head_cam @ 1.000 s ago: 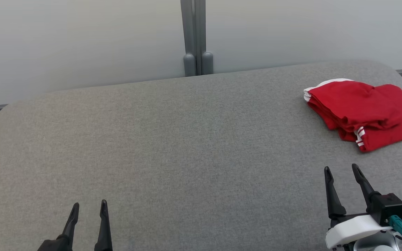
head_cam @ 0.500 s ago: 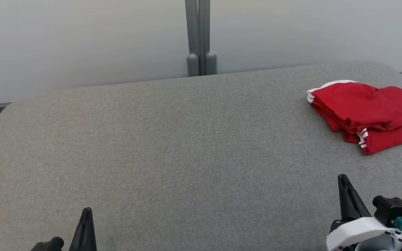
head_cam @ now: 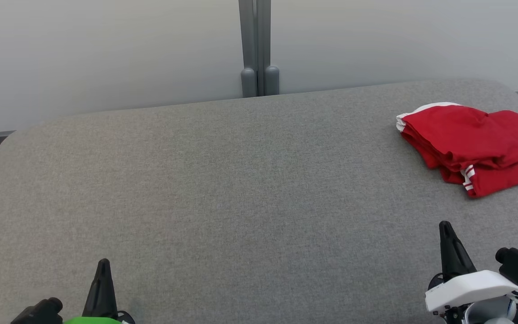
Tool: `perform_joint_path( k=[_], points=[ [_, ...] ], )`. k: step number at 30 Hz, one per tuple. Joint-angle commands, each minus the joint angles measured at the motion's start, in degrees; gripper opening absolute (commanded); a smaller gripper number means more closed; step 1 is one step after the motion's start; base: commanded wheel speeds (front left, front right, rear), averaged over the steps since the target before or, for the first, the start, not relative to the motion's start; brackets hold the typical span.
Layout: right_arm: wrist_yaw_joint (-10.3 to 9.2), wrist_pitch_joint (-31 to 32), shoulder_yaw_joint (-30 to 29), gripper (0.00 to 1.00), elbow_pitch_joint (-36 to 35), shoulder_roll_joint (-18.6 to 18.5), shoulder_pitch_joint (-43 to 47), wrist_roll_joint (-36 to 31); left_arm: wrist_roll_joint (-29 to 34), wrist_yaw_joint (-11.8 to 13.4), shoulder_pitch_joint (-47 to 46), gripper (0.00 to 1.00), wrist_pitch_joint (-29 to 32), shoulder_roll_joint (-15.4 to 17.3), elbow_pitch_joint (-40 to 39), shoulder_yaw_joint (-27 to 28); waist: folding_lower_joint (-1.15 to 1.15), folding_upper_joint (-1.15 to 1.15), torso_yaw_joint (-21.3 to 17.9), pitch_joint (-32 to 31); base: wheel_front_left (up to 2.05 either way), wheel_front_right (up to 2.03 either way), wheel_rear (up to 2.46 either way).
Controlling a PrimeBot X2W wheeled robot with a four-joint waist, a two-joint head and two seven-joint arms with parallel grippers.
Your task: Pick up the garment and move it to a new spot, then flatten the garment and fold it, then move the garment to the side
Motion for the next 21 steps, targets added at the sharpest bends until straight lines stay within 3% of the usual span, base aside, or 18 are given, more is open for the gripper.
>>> perform_joint_path(
  k=[1, 21],
  points=[
    [-0.01, 0.5, -0.2, 0.00, -0.7, -0.3, -1.7, 2.5, -2.4, -0.3, -1.8, 0.00, 0.4, 0.2, -0.6, 0.4, 0.00, 0.00, 0.0, 0.0, 0.00, 0.00, 0.00],
    [-0.03, 4.6, -0.8, 0.00, -0.1, -0.3, -3.6, 20.0, -17.9, -0.8, -4.9, 0.00, 4.6, 0.3, 0.3, 1.7, 0.00, 0.00, 0.0, 0.4, 0.00, 0.00, 0.00]
  ],
)
